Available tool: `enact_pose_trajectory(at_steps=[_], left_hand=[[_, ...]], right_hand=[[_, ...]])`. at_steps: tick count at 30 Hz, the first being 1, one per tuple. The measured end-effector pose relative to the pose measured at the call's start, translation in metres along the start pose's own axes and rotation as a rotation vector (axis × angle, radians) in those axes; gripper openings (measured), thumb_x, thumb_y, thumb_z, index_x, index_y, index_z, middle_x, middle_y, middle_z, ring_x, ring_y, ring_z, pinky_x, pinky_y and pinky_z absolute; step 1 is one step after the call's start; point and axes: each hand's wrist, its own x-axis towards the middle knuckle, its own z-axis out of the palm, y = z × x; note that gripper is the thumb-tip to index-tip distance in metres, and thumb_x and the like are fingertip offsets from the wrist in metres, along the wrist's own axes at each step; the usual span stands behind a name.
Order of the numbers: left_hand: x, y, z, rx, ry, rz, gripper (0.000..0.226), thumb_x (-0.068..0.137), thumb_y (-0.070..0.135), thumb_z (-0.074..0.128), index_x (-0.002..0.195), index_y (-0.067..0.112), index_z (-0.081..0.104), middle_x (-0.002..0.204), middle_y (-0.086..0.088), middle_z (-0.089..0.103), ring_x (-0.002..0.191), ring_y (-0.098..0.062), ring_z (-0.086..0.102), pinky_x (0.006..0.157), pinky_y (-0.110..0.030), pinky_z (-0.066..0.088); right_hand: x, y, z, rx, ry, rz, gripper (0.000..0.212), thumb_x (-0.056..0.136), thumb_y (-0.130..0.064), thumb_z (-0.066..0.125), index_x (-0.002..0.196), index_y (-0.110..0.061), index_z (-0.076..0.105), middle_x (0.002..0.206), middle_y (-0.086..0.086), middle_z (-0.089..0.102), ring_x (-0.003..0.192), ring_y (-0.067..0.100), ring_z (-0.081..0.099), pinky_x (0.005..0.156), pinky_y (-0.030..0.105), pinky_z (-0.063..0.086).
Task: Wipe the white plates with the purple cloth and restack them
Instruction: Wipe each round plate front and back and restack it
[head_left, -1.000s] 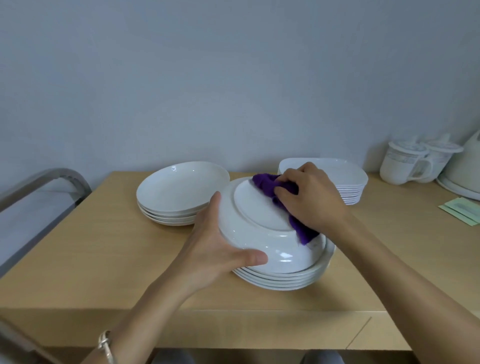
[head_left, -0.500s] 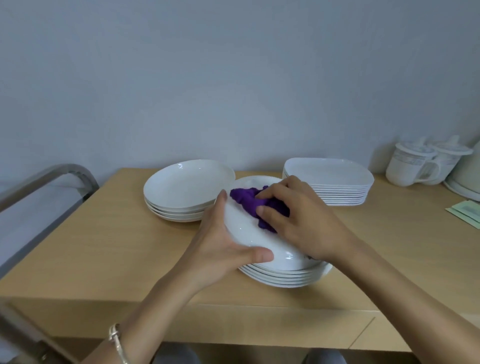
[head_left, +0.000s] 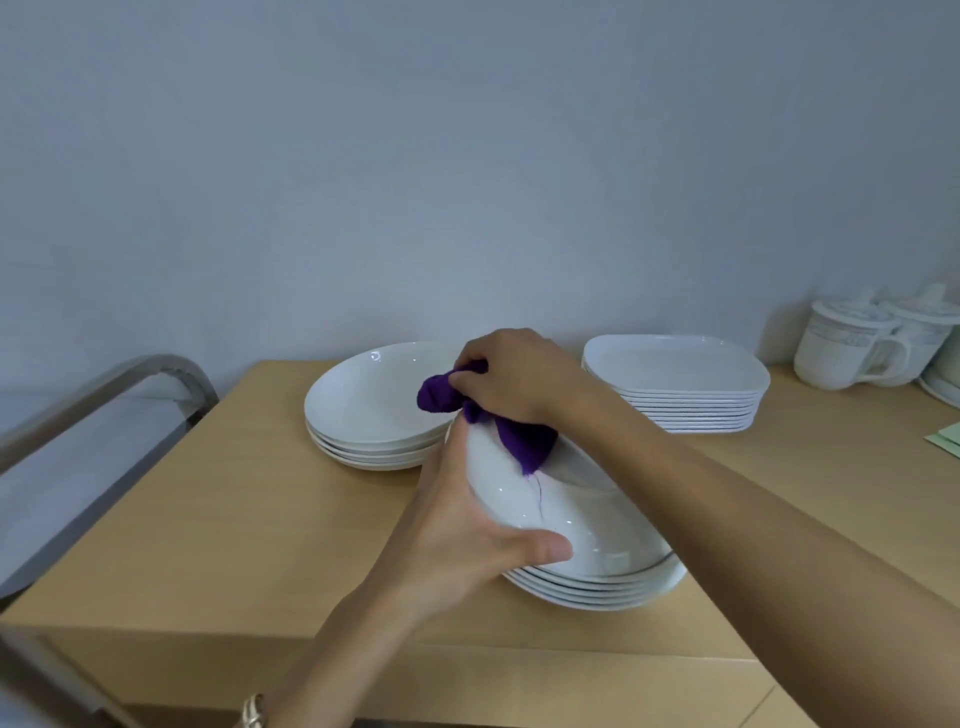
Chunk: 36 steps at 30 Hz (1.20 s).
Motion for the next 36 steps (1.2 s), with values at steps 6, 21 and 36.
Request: enact_pose_trajectory(at_steps=[6,21,36], left_hand=[[-0.006,-0.001,-0.002,0.072,0.014,-0.127,0.134,0.034,0.058,0.083,0.15,0.045,0.017,0.148,0.025,0.029,0.134,0.004,0.032,0.107,-0.025,0.036],[-0.005,-0.003,0.0,0.037,0.043,-0.129,0.145,0.032,0.062,0.082,0.155,0.038,0.01,0.15,0.025,0.026,0.137,0.007,0.027,0.111,-0.025,0.031],[-0.004,-0.009,-0.036,-0.17,-0.132,-0.105,0.137,0.055,0.038,0.075,0.144,0.045,-0.028,0.13,0.034,0.054,0.133,0.009,0.041,0.116,-0.03,0.032]], right_hand=[[0.023,0.048,-0.014,0.027,-0.046,0.208,0.025,0.089,-0.037,0.052,0.103,-0.025,0.07,0.104,0.001,0.066,0.091,0.019,0.055,0.078,0.029,0.044],[-0.143,0.068,0.018,0.33,0.541,0.139,0.023,0.093,-0.036,0.048,0.112,-0.035,0.06,0.105,-0.01,0.054,0.101,0.003,0.048,0.084,0.004,0.032],[-0.095,-0.031,0.037,-0.271,0.533,-0.065,0.026,0.082,-0.029,0.041,0.085,-0.023,0.066,0.083,0.002,0.061,0.072,0.027,0.057,0.062,0.034,0.043]])
